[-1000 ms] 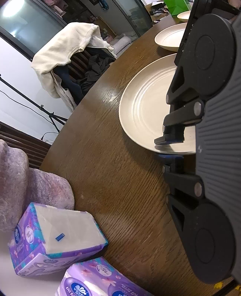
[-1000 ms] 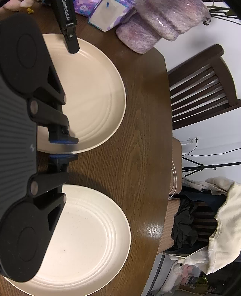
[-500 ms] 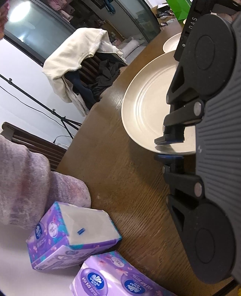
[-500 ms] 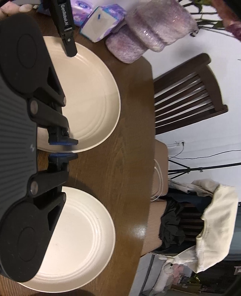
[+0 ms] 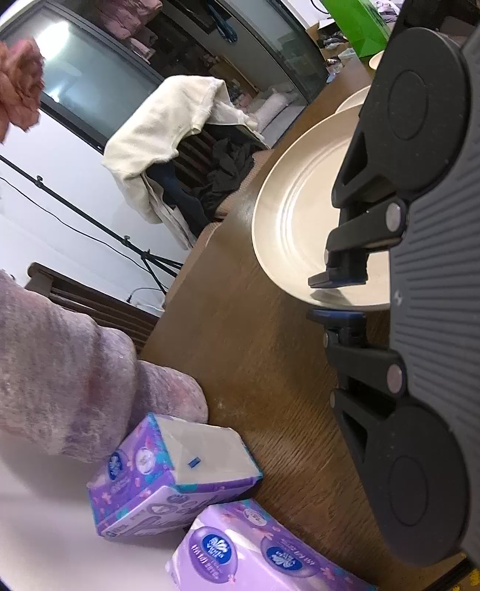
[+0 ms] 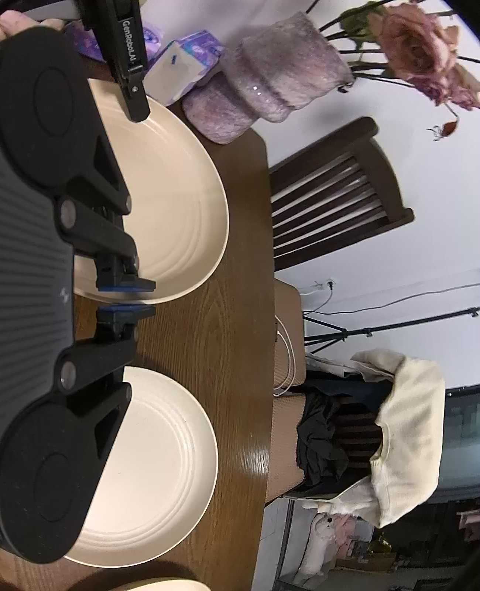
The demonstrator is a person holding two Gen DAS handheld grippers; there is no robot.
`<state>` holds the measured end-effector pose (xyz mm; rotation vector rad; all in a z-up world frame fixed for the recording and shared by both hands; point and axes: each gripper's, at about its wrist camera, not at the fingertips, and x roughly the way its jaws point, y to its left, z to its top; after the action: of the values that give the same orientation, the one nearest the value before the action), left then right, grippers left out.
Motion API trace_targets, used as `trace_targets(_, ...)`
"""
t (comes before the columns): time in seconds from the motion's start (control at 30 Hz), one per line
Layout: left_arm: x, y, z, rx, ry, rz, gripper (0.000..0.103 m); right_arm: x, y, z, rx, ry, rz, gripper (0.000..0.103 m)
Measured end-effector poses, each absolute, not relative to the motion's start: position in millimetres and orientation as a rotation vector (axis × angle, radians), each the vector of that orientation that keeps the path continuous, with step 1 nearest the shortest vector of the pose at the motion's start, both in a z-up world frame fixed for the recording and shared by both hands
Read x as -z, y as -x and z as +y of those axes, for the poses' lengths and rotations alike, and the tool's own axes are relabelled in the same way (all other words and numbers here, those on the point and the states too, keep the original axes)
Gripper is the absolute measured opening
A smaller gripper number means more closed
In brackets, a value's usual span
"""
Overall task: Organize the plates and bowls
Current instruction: 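Lift the cream plate with the right gripper and carry it back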
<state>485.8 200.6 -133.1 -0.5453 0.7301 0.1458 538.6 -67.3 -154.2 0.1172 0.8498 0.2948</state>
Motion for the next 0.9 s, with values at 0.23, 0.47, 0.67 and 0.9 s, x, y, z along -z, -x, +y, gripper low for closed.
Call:
trace_targets(0.23, 115.3, -473.1, 194.6, -0.134, 0.521, 0.682, 0.011, 146.7, -520.4, -73.8, -0.287, -0.153, 0.816, 0.007)
trace_targets(0.47, 109.1, -464.5, 188.3, -0.121, 0.513, 0.671, 0.011, 141.7, -506.3, -80.6, -0.267, -0.17, 0.803, 0.007)
trace_targets(0.67, 108.3, -453.1, 182.2, -0.118, 0.514, 0.673, 0.011, 136.9, -496.3, -83.8, -0.26, -0.175, 0.793, 0.007)
trace_targets(0.9, 109.7, -438.6, 177.3, -0.118, 0.522, 0.679, 0.011, 130.3, -477.7, -91.1, -0.259, -0.171, 0.778, 0.007)
